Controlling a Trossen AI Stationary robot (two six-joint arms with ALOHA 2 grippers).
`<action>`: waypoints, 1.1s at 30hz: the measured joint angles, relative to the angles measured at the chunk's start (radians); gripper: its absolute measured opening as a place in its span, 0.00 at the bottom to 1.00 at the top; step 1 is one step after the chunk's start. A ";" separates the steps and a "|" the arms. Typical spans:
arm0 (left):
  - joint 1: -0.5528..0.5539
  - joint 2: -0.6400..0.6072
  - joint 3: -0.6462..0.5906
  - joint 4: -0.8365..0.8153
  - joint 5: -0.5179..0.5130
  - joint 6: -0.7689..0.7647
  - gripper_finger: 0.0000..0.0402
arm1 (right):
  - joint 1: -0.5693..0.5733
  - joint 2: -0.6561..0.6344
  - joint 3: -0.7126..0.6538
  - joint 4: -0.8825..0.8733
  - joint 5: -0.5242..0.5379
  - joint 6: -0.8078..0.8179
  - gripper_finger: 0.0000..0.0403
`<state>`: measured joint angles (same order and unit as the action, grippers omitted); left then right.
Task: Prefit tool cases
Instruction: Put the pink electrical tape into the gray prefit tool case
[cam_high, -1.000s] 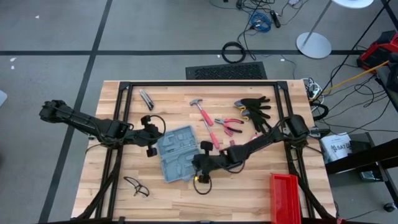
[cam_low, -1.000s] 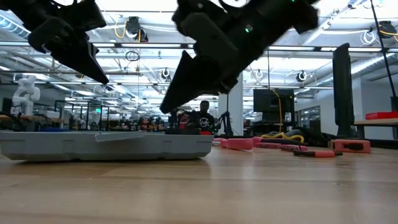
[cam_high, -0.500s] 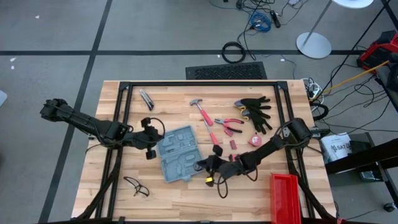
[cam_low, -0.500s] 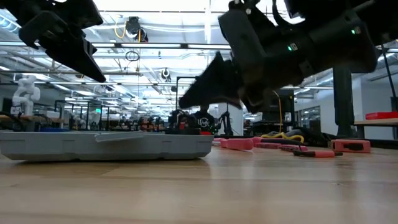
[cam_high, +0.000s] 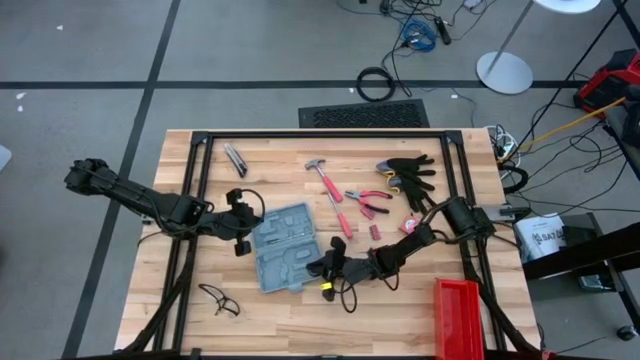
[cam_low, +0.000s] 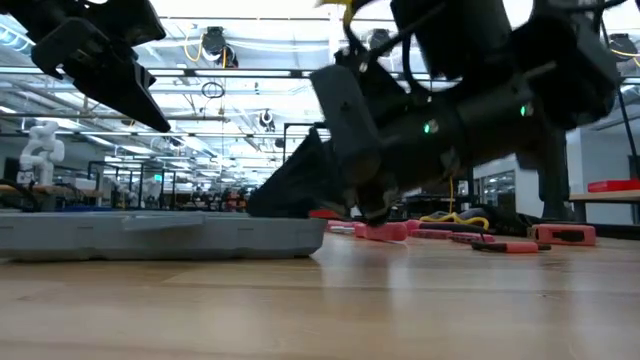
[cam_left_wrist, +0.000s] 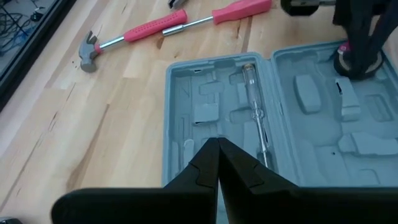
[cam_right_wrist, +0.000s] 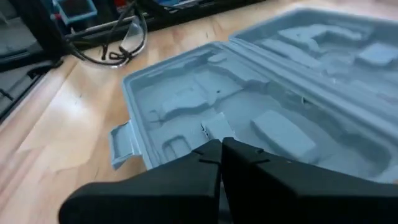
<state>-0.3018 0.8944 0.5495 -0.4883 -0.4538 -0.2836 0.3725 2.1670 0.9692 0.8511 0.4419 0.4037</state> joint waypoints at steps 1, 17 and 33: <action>0.000 0.000 0.000 -0.001 0.000 0.000 0.03 | 0.000 -0.015 0.000 -0.001 -0.001 -0.017 0.00; 0.000 0.000 0.000 0.000 0.000 -0.001 0.03 | 0.003 -0.090 0.001 -0.202 -0.070 0.081 0.00; 0.000 0.000 0.000 0.000 -0.001 -0.001 0.03 | -0.012 -0.088 0.003 -0.260 -0.160 0.132 0.00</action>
<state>-0.3018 0.8944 0.5495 -0.4879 -0.4545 -0.2843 0.3609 2.0789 0.9726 0.5906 0.2821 0.5362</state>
